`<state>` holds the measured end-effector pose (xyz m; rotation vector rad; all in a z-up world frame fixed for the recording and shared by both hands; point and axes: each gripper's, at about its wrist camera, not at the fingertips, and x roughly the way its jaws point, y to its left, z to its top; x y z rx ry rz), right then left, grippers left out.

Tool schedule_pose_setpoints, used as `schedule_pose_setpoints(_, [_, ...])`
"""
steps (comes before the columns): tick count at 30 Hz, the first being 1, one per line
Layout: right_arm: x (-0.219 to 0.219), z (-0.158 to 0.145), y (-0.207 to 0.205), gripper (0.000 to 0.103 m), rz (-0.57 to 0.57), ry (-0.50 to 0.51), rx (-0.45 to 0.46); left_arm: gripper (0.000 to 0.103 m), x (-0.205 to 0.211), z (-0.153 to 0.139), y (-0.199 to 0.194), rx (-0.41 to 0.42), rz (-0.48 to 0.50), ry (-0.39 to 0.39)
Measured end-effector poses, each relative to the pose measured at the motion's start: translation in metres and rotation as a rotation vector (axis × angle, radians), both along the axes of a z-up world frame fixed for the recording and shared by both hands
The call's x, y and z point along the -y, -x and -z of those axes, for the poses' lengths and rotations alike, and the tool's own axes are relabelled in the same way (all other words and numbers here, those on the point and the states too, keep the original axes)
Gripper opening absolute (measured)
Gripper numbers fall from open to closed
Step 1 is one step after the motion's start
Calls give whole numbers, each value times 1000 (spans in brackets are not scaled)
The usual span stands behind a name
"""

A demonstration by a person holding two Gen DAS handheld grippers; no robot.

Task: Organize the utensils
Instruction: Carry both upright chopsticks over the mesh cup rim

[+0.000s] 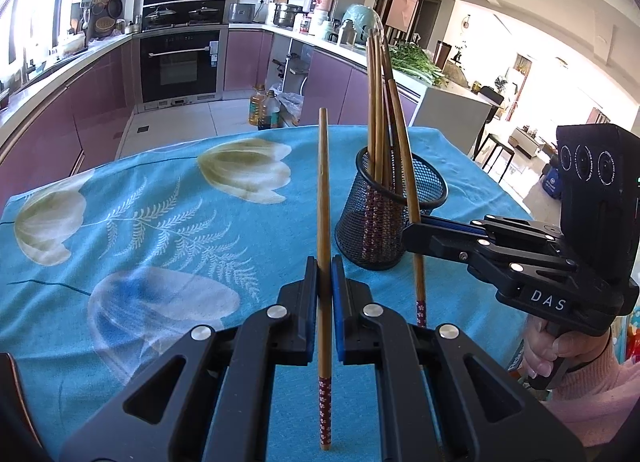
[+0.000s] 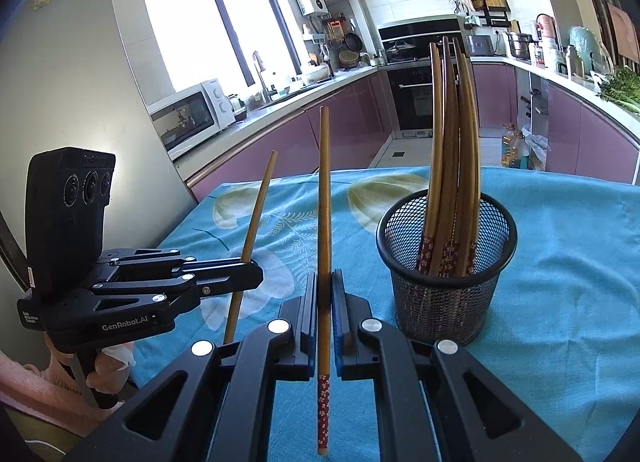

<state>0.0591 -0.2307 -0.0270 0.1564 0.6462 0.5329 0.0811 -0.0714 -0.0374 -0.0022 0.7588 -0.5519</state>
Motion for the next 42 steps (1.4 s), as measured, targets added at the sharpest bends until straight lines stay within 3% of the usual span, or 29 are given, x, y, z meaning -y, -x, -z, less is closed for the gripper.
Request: schedule_pose_setpoints(42, [19,-20,8,6,46,-21,70,7,10,-28,13,79,42,32])
